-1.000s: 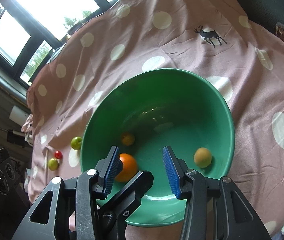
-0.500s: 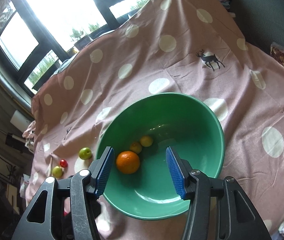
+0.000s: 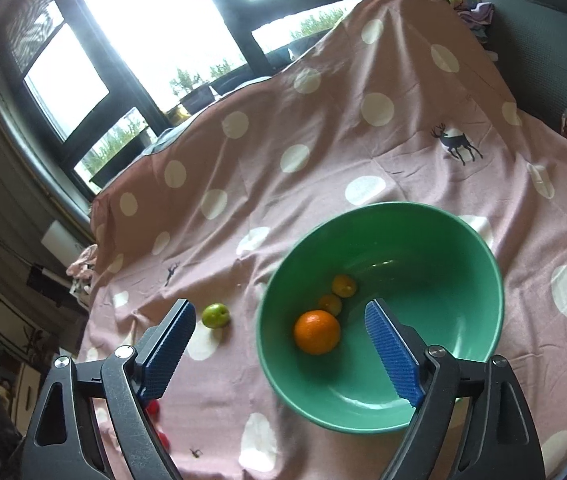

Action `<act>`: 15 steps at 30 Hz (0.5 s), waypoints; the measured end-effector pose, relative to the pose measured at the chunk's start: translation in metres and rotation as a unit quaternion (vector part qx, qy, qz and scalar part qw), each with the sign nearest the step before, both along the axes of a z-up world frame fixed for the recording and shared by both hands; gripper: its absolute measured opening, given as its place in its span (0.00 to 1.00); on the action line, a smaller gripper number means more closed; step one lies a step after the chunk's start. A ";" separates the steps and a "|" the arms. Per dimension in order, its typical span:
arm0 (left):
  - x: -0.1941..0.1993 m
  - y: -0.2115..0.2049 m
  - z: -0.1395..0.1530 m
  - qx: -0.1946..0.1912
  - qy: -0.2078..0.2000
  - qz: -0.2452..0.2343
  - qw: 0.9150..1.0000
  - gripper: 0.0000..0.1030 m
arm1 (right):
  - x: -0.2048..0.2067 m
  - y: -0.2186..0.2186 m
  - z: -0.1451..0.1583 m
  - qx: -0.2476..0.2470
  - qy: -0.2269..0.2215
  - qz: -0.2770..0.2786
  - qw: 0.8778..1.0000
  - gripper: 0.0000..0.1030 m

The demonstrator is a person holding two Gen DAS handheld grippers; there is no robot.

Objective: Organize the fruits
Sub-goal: 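Move the right tool back toward the second orange on the cloth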

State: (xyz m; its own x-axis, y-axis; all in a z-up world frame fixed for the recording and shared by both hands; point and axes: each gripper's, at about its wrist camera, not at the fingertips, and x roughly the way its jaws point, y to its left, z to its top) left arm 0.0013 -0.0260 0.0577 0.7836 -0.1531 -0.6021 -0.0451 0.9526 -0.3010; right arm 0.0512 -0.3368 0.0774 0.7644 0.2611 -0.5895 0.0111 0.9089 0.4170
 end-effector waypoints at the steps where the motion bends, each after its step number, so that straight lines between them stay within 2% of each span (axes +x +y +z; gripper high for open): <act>1: -0.001 0.010 -0.003 -0.002 0.003 0.013 1.000 0.99 | 0.000 0.006 0.000 -0.002 -0.004 0.003 1.000 0.88; 8: -0.003 0.061 -0.022 -0.015 0.025 0.088 0.996 0.99 | 0.002 0.055 -0.006 -0.043 -0.024 0.049 0.998 0.89; 12: -0.002 0.075 -0.030 -0.031 0.042 0.098 0.994 0.99 | 0.007 0.086 -0.019 -0.059 -0.011 0.086 0.995 0.89; 15: -0.002 0.081 -0.031 -0.028 0.050 0.108 0.993 0.99 | 0.010 0.108 -0.032 -0.065 0.007 0.117 0.991 0.89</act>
State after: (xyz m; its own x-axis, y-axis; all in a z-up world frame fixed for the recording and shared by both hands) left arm -0.0007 0.0552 0.0263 0.7388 -0.0240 -0.6735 -0.2785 0.8992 -0.3375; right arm 0.0615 -0.2293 0.0453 0.6840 0.3511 -0.6394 -0.2007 0.9333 0.2978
